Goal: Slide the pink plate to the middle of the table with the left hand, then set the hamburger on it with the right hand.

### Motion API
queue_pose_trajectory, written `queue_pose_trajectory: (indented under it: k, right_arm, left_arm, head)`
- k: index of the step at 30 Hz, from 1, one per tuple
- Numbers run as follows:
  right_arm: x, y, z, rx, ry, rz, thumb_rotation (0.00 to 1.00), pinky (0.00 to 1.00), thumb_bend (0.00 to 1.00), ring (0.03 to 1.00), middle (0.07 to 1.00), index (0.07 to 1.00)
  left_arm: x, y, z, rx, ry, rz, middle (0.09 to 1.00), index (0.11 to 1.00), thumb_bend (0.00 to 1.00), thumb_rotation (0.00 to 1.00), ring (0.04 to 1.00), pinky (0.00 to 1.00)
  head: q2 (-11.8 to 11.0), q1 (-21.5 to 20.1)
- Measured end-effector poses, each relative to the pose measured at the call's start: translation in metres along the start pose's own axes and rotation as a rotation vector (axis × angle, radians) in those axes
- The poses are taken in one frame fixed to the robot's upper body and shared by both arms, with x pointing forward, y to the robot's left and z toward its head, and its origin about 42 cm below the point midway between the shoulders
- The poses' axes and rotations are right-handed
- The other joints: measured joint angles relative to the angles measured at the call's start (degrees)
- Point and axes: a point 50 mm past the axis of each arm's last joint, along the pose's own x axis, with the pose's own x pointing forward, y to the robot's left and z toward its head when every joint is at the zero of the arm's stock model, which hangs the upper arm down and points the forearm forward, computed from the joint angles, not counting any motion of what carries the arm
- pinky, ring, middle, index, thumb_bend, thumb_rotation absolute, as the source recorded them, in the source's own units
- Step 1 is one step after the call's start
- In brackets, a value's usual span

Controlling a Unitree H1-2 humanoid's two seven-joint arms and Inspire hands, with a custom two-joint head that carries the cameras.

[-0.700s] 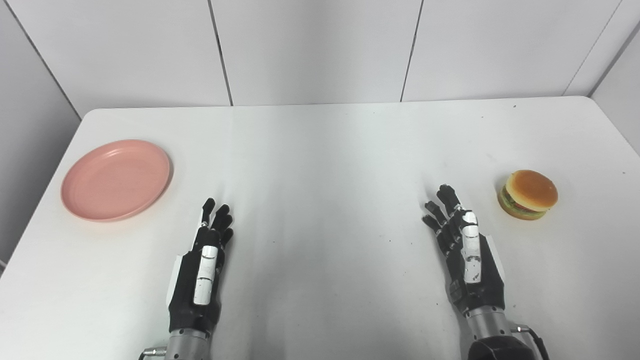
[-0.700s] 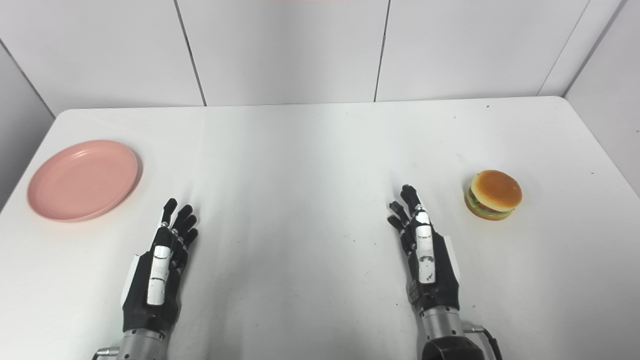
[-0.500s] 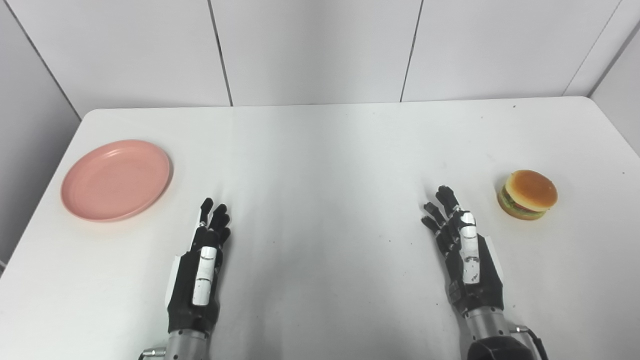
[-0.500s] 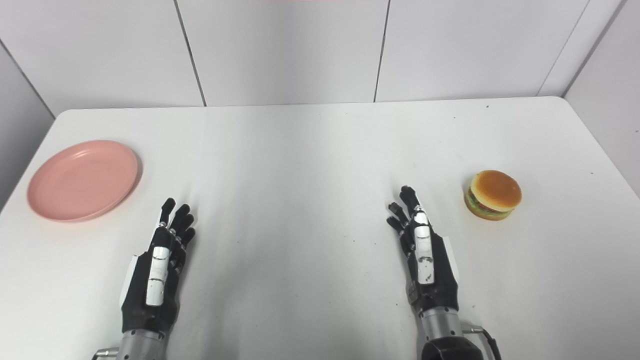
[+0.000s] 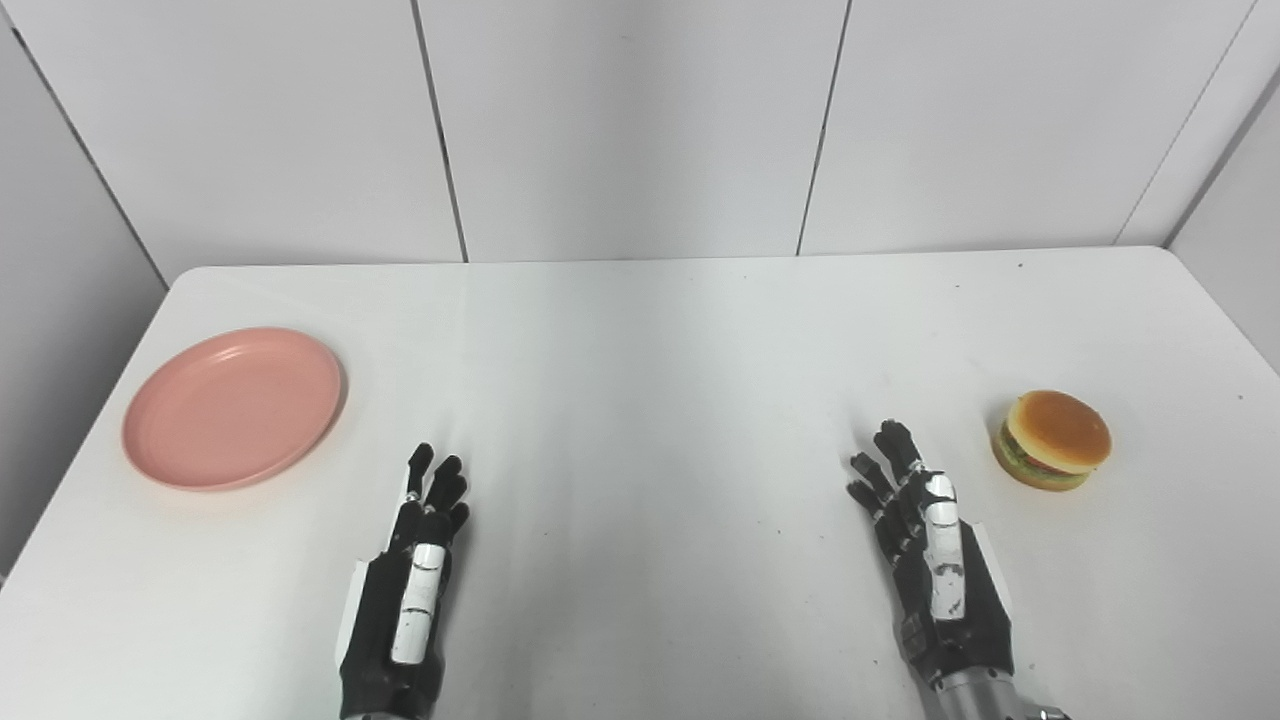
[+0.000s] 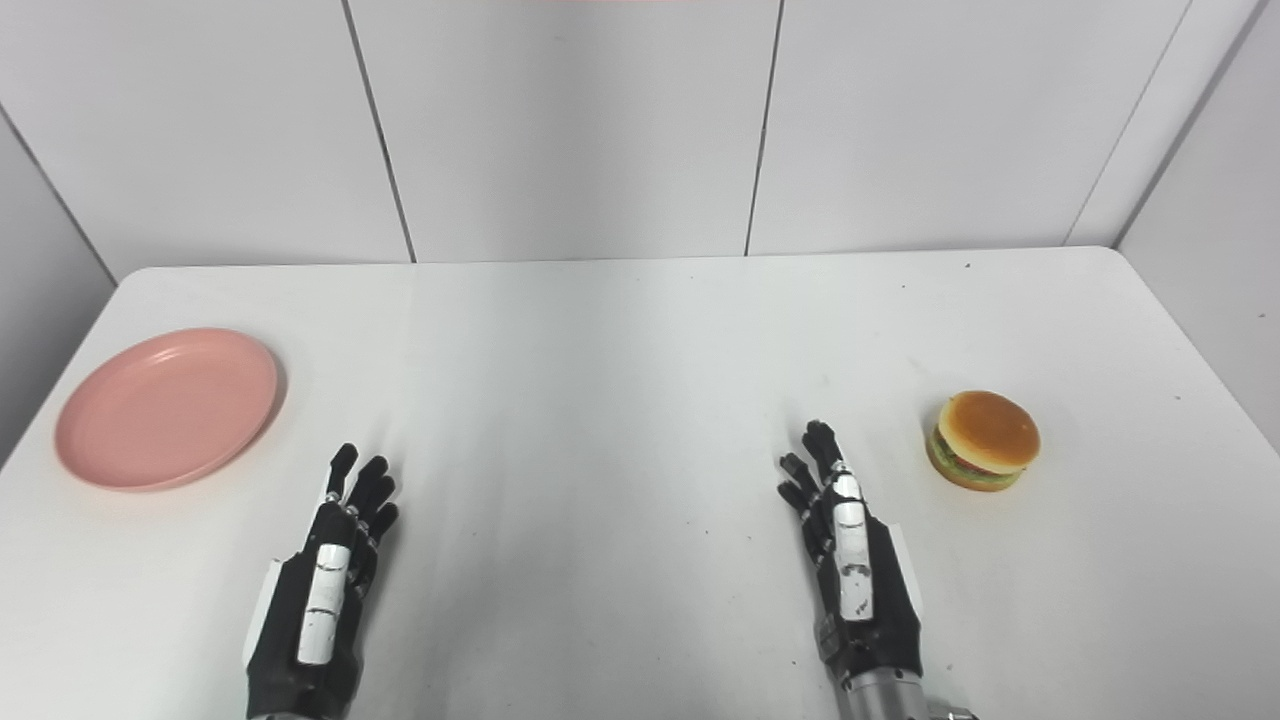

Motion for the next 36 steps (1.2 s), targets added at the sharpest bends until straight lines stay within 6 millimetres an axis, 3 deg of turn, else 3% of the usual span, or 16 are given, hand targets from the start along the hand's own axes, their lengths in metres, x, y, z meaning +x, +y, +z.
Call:
queue_pose_trajectory:
  k: [10, 17, 22, 26, 28, 31, 36]
  right_arm:
    - [0.0, 0.002, 0.001, -0.013, 0.004, 0.002, 1.0, 0.89, 0.76, 0.901, 0.953, 0.925]
    - [0.001, 0.0, -0.004, -0.023, 0.02, -0.002, 1.0, 0.88, 0.74, 0.895, 0.949, 0.929]
    - [0.003, -0.003, -0.006, -0.013, 0.023, -0.002, 1.0, 0.92, 0.71, 0.921, 0.97, 0.954]
    - [0.005, -0.007, -0.009, 0.001, 0.028, 0.003, 1.0, 0.95, 0.71, 0.93, 0.975, 0.958]
    - [0.007, -0.01, -0.009, 0.008, 0.028, 0.002, 1.0, 0.97, 0.71, 0.945, 0.983, 0.968]
    - [0.01, -0.016, -0.009, 0.011, 0.031, 0.01, 1.0, 0.99, 0.69, 0.971, 0.997, 0.991]
    - [0.016, -0.023, -0.01, 0.022, 0.034, 0.017, 1.0, 1.0, 0.66, 0.999, 1.0, 1.0]
  left_arm:
    - [0.0, 0.001, 0.0, -0.001, 0.0, 0.001, 0.965, 0.992, 0.71, 0.88, 0.971, 0.98]
    - [0.0, 0.001, -0.001, 0.001, -0.011, 0.001, 0.966, 0.994, 0.7, 0.88, 0.974, 0.98]
    - [0.001, 0.0, -0.003, 0.015, -0.032, 0.003, 0.963, 0.991, 0.71, 0.89, 0.97, 0.96]
    - [0.003, -0.004, -0.005, 0.044, -0.052, 0.001, 0.963, 0.989, 0.7, 0.89, 0.963, 0.94]
    - [0.004, -0.006, -0.006, 0.057, -0.058, -0.001, 0.962, 0.991, 0.69, 0.89, 0.956, 0.92]
    - [0.008, -0.01, -0.006, 0.07, -0.08, -0.002, 0.963, 0.996, 0.7, 0.88, 0.949, 0.9]
    - [0.014, -0.014, -0.008, 0.09, -0.102, -0.001, 0.967, 0.992, 0.67, 0.87, 0.94, 0.88]
  head:
    - [-0.6, -0.6]
    - [-2.3, 0.3]
    - [-3.9, 5.1]
    - [-4.7, 6.7]
    - [-6.9, 10.4]
    - [-8.3, 12.7]
    - [-8.7, 14.2]
